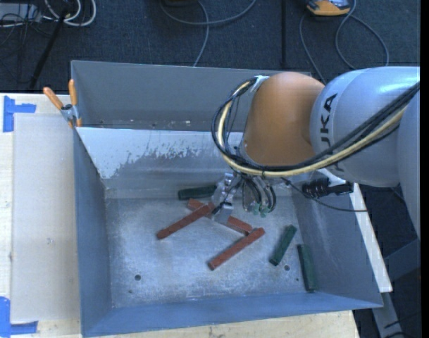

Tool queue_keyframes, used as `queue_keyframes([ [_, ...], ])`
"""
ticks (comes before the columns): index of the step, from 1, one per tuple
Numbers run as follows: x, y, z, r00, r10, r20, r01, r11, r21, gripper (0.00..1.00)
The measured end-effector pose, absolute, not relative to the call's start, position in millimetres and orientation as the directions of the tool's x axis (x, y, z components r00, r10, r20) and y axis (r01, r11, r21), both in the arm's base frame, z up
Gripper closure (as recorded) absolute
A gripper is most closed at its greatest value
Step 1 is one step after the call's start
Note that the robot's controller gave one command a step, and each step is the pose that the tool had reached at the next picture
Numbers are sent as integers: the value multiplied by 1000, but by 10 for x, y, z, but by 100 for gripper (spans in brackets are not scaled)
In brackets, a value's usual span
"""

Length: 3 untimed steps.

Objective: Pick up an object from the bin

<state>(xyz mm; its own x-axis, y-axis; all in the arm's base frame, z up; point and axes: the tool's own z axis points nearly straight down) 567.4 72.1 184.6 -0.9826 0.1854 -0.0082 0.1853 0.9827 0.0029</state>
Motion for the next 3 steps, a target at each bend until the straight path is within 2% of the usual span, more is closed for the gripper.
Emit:
queue_keyframes([
  [1,5655,721,1797,-983,183,0,183,983,-1,0],
  [2,5128,401,669,-912,-409,6,-409,912,3,0],
  [3,5147,405,691,-913,-407,1,-407,913,1,100],
])
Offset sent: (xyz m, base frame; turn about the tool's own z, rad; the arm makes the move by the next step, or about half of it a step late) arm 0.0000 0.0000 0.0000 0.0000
